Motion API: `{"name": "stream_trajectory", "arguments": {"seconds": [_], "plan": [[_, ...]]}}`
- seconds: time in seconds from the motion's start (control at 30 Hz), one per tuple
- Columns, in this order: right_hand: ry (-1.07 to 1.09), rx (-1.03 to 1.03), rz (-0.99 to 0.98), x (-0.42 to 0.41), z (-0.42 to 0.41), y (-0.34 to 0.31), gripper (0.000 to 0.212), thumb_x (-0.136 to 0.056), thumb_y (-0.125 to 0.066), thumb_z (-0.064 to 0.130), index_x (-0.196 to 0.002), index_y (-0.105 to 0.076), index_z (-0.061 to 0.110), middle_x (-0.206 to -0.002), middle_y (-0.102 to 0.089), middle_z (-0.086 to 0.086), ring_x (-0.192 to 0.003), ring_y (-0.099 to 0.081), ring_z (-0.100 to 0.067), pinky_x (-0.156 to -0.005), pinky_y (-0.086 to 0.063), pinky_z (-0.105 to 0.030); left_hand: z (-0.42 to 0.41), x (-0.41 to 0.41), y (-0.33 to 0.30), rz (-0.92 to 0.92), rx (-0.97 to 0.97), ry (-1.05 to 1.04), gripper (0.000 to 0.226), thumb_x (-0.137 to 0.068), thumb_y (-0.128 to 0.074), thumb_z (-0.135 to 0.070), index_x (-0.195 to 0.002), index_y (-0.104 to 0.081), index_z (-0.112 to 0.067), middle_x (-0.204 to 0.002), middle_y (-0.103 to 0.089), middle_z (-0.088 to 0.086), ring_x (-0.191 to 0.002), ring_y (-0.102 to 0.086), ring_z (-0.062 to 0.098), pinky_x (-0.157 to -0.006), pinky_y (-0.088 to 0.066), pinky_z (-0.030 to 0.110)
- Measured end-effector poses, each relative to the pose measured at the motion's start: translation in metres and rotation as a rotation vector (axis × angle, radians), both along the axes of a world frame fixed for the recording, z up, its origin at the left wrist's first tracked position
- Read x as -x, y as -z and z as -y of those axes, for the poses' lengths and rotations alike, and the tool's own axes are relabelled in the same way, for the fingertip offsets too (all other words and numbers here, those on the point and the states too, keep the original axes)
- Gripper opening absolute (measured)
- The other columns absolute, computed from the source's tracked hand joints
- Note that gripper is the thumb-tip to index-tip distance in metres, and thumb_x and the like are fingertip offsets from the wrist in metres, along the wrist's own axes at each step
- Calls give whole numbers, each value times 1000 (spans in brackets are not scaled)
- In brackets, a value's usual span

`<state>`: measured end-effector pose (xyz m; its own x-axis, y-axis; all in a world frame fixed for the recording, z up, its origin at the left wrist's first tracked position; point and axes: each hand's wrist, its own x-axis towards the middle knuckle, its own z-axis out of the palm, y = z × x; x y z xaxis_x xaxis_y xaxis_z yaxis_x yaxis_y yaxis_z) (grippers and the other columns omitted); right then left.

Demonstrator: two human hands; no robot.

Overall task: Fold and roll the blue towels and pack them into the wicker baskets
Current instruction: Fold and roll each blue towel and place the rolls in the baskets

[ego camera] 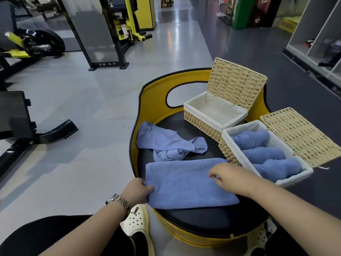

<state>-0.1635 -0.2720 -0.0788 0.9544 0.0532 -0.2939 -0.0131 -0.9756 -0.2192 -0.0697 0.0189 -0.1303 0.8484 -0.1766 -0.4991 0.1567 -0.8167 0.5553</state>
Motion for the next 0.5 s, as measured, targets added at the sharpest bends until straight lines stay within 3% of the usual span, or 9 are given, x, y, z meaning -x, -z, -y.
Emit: {"name": "stream_trajectory", "arguments": {"seconds": [0.07,0.17,0.27,0.37,0.43,0.5], "plan": [[25,-59,17,0,1,-1,29,-94,-45,22,-115,-63,30,-114,-66,10,-103,-60,-12,-85,-48,-27,12,2,-17,93,82,-4,31,-79,-65,-25,-60,-44,-12,-52,-51,6,-51,-51,21,-61,-55,44],[96,-249,51,-1,-1,-3,22,-92,-54,29,-111,-65,27,-102,-68,10,-91,-61,-6,-81,-49,-23,44,12,-41,228,143,84,30,-78,-62,-34,-70,-53,-7,-63,-61,11,-59,-59,22,-61,-51,39],[270,-582,117,-6,-4,-4,29,-90,-59,38,-116,-60,26,-93,-67,7,-83,-65,-9,-79,-52,-26,82,30,-55,275,273,176,20,-81,-62,-35,-77,-57,-16,-60,-61,-4,-56,-57,8,-57,-45,25],[469,-876,141,-12,-5,-8,31,-92,-57,37,-118,-53,22,-91,-66,-5,-76,-67,-18,-65,-54,-26,117,45,-58,304,306,330,12,-85,-60,-33,-82,-56,-22,-61,-60,-8,-53,-53,1,-54,-39,20],[531,-879,201,-14,-2,-10,32,-89,-61,34,-117,-51,22,-90,-64,-2,-77,-64,-13,-64,-51,-22,134,53,-58,290,349,437,9,-88,-58,-32,-90,-58,-24,-67,-61,-8,-56,-54,1,-60,-42,23],[477,-631,272,-14,7,-8,35,-86,-64,29,-117,-50,23,-91,-62,3,-80,-61,-10,-72,-48,-23,144,57,-55,246,389,561,17,-92,-54,-32,-103,-61,-22,-91,-65,-6,-74,-58,3,-75,-46,24]]}}
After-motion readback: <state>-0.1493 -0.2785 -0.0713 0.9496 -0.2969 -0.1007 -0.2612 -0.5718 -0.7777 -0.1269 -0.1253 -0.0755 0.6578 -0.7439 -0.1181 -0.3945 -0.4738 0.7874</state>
